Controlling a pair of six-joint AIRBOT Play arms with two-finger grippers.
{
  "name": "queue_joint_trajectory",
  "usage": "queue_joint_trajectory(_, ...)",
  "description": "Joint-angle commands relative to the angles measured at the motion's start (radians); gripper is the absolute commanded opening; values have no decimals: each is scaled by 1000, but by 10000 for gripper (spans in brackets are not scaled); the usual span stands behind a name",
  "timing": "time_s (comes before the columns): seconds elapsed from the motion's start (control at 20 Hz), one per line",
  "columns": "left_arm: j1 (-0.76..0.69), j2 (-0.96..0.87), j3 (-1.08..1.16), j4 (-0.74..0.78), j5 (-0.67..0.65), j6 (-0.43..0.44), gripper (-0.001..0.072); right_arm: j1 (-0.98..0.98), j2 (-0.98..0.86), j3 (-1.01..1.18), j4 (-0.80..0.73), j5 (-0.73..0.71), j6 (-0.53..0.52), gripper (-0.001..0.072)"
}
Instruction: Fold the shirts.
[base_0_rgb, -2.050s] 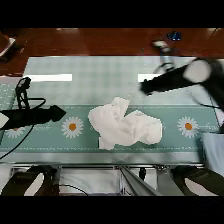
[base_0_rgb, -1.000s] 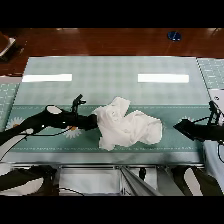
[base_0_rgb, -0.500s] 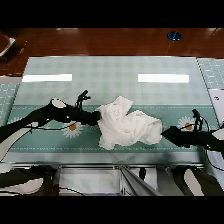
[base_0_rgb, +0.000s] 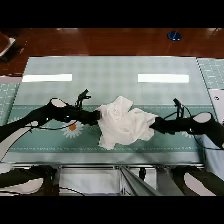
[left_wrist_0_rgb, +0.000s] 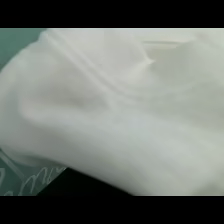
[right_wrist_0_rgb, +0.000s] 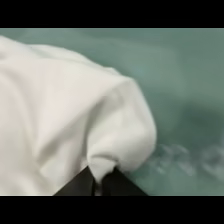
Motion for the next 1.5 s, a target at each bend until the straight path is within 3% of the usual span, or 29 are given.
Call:
queue_joint_trajectory(0.0, 82, 43, 48, -1, -56, 1, 18, 48, -48, 242, 27, 81, -39, 36)
queue_joint_trajectory(0.15, 243, 161, 195, -1, -117, -15, 18, 48, -43, 660, -144, 132, 87, 36)
queue_joint_trajectory(0.25, 349, 239, 330, -1, -135, -74, 17, 48, -43, 962, -250, 167, 145, 36)
queue_joint_trajectory(0.45, 526, 350, 658, -1, -186, -158, 17, 48, -35, 1479, -401, 304, 179, 36)
queue_joint_trajectory(0.55, 598, 402, 812, -1, -221, -161, 17, 48, 9, 1610, -443, 352, 179, 36)
queue_joint_trajectory(0.8, 750, 613, 940, 57, -225, -161, 17, 48, 238, 1616, -566, 443, 180, 36)
queue_joint_trajectory(0.95, 818, 766, 940, 280, -210, -211, 17, 48, 346, 1603, -646, 527, 201, 36)
queue_joint_trajectory(1.25, 686, 941, 935, 669, -177, -323, 17, 48, 520, 1372, -726, 726, 285, 37)
queue_joint_trajectory(1.45, 599, 910, 782, 678, -188, -363, 17, 48, 617, 1009, -684, 746, 338, 36)
